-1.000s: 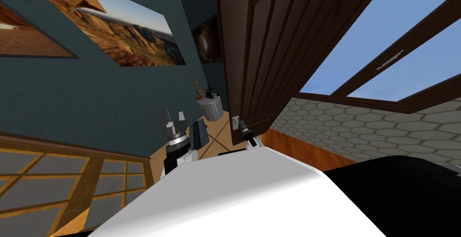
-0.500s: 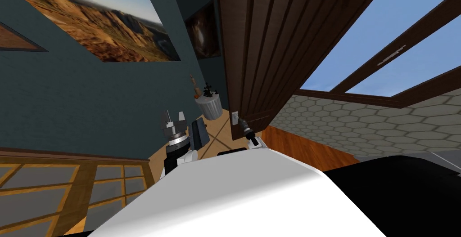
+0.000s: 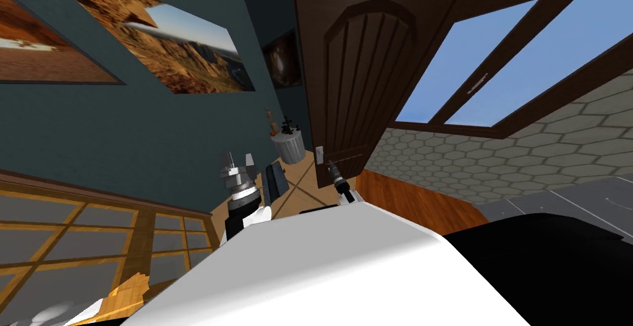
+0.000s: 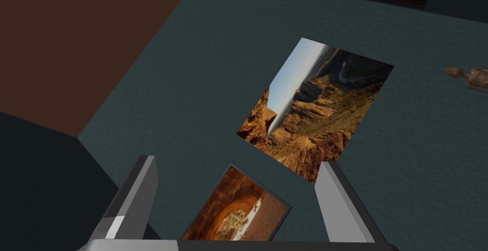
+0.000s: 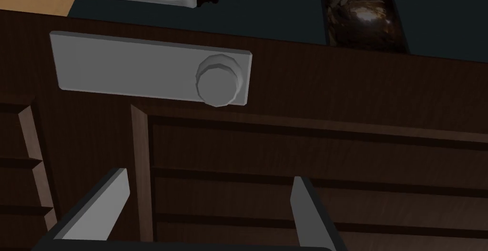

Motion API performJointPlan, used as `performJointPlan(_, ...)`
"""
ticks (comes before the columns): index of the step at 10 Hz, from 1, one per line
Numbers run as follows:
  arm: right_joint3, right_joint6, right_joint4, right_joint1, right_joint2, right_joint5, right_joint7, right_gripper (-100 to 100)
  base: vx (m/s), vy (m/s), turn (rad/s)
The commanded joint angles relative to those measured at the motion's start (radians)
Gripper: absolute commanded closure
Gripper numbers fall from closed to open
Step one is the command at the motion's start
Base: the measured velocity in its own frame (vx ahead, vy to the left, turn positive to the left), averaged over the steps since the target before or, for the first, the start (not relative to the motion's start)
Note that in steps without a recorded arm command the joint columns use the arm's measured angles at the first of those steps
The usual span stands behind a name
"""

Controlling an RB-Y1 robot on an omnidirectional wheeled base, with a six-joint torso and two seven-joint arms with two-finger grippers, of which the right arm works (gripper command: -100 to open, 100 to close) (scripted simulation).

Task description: Push the door open

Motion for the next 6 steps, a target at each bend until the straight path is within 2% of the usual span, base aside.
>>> performJointPlan(1, -0.006, -0.003, 0.011, -0.013, -0.015, -0.003, 0.005, -100, 0.079, 0.015, 0.022)
performJointPlan(4, -0.014, -0.006, 0.026, -0.028, -0.018, -0.006, 0.01, -100, 0.217, 0.05, 0.013)
performJointPlan(6, -0.023, -0.009, 0.04, -0.044, -0.007, -0.009, 0.016, -100, 0.247, 0.045, 0.016)
